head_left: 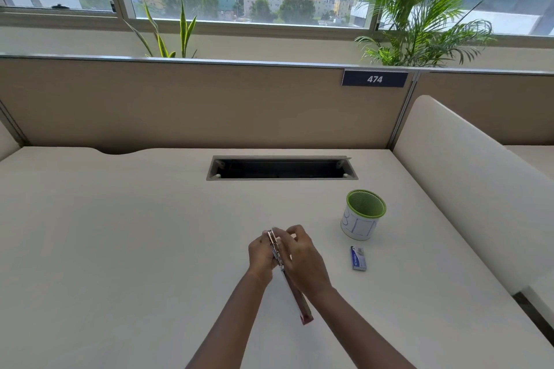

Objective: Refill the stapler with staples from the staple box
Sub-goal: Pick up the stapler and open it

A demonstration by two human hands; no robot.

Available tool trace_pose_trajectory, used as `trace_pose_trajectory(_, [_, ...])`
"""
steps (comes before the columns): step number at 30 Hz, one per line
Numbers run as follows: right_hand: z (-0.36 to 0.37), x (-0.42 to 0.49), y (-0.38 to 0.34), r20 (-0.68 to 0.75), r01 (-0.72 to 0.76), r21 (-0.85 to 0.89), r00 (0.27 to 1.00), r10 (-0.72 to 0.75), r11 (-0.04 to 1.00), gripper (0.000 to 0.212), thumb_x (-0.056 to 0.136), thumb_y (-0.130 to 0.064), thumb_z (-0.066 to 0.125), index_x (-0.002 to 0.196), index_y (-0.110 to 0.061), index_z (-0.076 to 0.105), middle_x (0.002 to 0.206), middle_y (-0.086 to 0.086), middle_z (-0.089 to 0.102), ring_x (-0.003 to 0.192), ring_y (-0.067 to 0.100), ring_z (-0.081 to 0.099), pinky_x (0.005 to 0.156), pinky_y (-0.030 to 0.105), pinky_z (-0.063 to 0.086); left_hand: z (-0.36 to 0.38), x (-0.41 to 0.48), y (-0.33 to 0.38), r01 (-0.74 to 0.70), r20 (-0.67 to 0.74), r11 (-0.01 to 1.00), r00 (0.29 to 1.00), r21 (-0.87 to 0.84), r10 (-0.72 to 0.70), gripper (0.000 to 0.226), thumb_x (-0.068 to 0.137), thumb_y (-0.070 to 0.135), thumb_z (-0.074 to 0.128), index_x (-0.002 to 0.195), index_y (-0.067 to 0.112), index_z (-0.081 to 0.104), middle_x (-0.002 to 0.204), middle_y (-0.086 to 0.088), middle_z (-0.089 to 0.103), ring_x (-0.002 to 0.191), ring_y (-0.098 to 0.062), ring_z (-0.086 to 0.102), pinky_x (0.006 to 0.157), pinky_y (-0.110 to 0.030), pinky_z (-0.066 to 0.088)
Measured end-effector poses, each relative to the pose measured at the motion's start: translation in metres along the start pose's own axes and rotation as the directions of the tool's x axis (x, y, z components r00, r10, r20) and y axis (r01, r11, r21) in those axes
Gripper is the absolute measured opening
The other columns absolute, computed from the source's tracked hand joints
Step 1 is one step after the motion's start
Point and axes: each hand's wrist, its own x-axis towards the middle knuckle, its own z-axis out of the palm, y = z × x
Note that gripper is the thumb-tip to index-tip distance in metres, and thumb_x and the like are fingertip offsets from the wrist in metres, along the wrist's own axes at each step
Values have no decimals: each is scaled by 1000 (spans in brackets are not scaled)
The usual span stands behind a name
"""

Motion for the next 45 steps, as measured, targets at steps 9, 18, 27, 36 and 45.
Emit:
trace_pose_trajectory(9, [2,3,4,30,53,-105,998,-50,993,30,95,-23,41,123,-20,51,114,8,54,94,21,58,72,29,56,2,1,2,30,12,999,999,11,-30,39,101,20,33,71,9,56,73,-11,61,65,-19,59,54,-26,46])
trace_pose_trajectory(18, [2,-2,5,71,12,-119,997,-3,993,27,95,-21,38,119,-16,49,107,8,53,94,22,55,69,32,55,5,-2,0,27,-9,998,1000,57,-27,39,100,18,35,66,10,53,65,-7,52,57,-17,49,51,-22,41])
trace_pose_trajectory(27, [-4,-5,-1,-45,111,-52,992,-114,992,17,91,-13,47,101,-2,55,88,14,61,80,28,56,64,36,50,8,-3,5,22,-23,998,1000,57,-21,42,100,21,37,61,13,53,31,8,52,34,-9,50,34,-12,33])
trace_pose_trajectory(36, [-3,-1,-5,-100,31,55,995,-26,998,23,89,-10,50,112,-7,55,101,9,62,92,19,54,76,22,46,13,-3,8,-26,11,999,1000,38,25,39,100,17,36,68,8,55,65,-7,54,49,-14,55,39,-13,44])
trace_pose_trajectory(45, [-4,-3,-4,-97,36,60,995,-30,998,11,86,-10,55,93,-5,62,90,10,62,86,21,55,76,26,47,11,-1,9,10,-11,999,1000,30,-10,33,100,17,36,80,4,59,67,-8,57,40,-13,59,31,-12,41])
